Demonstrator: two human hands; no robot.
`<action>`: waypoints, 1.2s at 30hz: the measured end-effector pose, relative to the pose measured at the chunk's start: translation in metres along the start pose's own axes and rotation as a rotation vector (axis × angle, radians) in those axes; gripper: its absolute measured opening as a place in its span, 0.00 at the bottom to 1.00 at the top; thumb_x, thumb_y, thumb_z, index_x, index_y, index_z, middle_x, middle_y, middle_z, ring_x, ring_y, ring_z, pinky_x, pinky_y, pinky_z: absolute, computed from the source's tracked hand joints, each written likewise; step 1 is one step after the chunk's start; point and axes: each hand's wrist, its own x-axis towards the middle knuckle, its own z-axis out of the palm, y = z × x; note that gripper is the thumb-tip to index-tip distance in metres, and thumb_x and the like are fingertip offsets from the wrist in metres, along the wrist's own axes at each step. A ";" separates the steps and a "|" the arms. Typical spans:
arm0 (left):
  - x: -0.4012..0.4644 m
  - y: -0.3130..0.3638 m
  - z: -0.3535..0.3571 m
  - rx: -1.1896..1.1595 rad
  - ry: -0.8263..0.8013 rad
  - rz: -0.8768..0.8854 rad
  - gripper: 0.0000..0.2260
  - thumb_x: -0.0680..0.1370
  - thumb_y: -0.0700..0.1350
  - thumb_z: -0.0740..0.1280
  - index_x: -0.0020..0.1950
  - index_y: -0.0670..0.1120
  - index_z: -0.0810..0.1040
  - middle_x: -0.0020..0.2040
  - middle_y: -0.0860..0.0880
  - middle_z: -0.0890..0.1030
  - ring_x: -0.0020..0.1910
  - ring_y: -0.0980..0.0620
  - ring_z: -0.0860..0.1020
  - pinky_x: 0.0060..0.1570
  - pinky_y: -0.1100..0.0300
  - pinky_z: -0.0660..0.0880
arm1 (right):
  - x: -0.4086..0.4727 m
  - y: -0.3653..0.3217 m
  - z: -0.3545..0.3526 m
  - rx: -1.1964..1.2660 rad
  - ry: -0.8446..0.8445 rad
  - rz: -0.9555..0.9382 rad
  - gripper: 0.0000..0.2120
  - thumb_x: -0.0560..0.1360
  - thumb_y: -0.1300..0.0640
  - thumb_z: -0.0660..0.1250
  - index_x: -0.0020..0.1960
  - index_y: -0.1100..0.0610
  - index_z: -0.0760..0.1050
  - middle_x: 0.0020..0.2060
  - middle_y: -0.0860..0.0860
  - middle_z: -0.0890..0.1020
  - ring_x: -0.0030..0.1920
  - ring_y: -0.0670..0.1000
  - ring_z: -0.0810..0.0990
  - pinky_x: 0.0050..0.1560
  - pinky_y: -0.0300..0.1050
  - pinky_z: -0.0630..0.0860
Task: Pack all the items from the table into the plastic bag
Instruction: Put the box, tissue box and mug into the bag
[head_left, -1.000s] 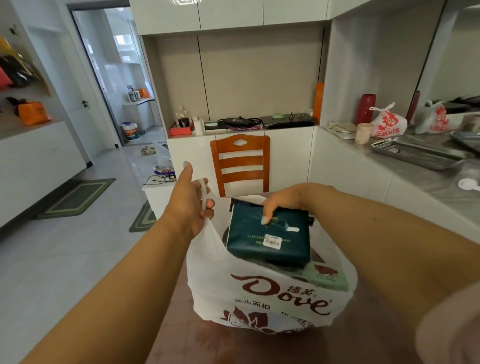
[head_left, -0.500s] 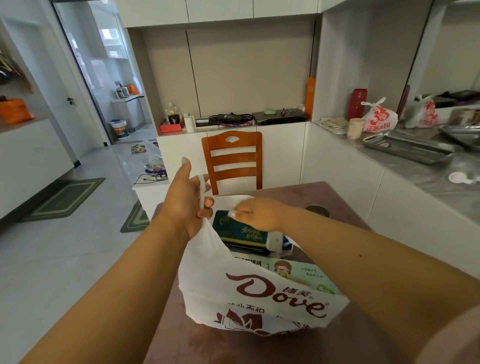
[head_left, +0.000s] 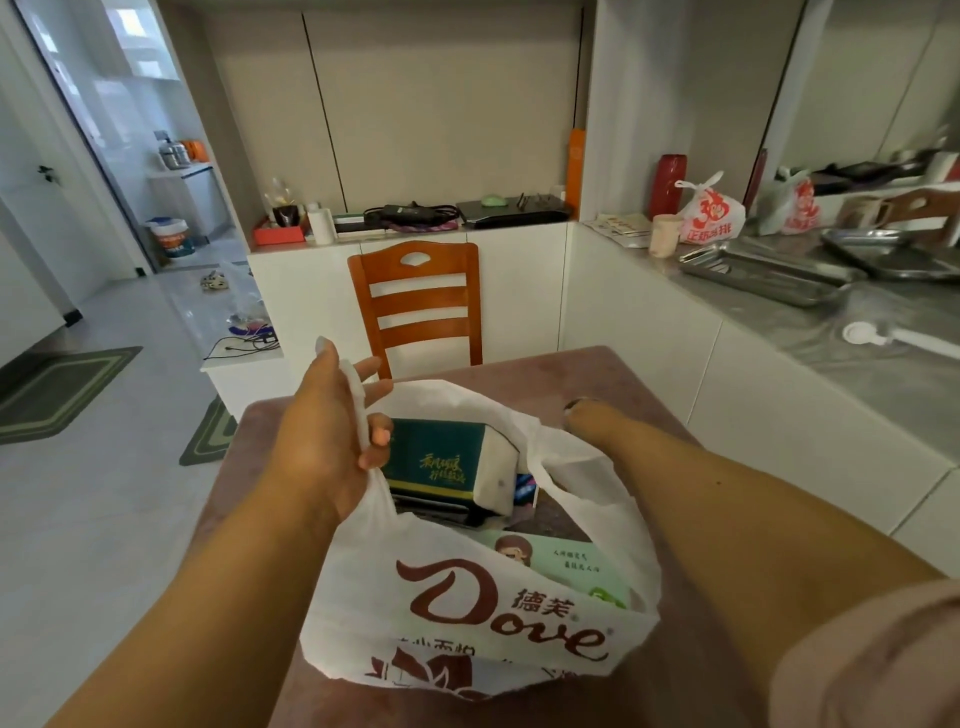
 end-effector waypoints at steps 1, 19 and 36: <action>0.002 0.000 0.000 -0.002 0.007 0.003 0.25 0.78 0.65 0.52 0.63 0.51 0.75 0.50 0.50 0.82 0.27 0.54 0.71 0.20 0.69 0.67 | 0.005 0.000 0.003 -0.021 -0.053 0.034 0.22 0.81 0.54 0.59 0.72 0.62 0.65 0.70 0.57 0.69 0.70 0.59 0.68 0.70 0.50 0.64; -0.007 0.018 -0.004 0.142 0.147 0.037 0.20 0.80 0.59 0.56 0.59 0.47 0.77 0.53 0.47 0.83 0.27 0.54 0.70 0.24 0.67 0.69 | -0.082 -0.037 -0.061 0.438 0.608 -0.270 0.08 0.77 0.56 0.65 0.54 0.57 0.79 0.47 0.52 0.78 0.48 0.54 0.78 0.51 0.43 0.73; -0.037 0.059 -0.029 0.225 0.058 -0.004 0.27 0.79 0.63 0.55 0.63 0.41 0.74 0.47 0.43 0.80 0.28 0.55 0.69 0.21 0.68 0.65 | -0.177 -0.087 0.005 -0.016 0.058 -0.722 0.13 0.76 0.63 0.61 0.53 0.56 0.83 0.52 0.52 0.82 0.51 0.49 0.77 0.60 0.44 0.74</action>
